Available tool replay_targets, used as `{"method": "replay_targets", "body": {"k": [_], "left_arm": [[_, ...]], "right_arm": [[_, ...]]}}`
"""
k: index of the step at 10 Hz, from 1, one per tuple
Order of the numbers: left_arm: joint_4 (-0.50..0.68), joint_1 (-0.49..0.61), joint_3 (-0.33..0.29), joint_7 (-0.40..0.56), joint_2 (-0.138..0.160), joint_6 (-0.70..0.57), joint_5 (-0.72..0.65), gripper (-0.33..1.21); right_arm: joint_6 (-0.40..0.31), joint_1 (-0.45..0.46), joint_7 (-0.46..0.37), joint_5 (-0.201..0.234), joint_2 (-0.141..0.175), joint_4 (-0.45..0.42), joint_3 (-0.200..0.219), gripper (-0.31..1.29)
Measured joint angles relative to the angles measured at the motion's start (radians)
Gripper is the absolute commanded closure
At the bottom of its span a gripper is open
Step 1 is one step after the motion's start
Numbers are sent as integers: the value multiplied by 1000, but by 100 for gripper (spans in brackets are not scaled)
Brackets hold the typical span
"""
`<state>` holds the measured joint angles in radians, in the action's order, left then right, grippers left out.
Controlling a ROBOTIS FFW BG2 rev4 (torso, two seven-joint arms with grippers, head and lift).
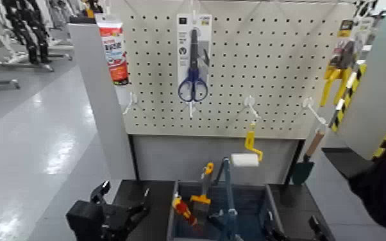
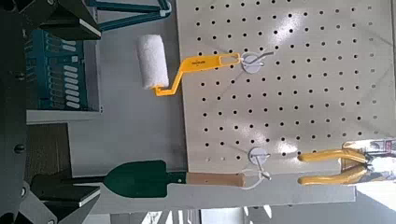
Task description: Put the red screwdriver into the crate.
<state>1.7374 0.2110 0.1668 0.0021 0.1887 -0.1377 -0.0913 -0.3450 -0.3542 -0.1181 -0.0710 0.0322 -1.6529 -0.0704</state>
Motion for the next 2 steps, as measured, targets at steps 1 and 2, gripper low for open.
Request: {"method": "replay_targets", "body": {"k": [1,2], "left_arm": [[6,14,-3,5,0,-13,9,15],[9,22,-1,6,0,-20,15,15]], "right_arm": [[1,0,-1,2,-1,-2,2,13],[5,0,0,3,-1,-3,3,13]]}}
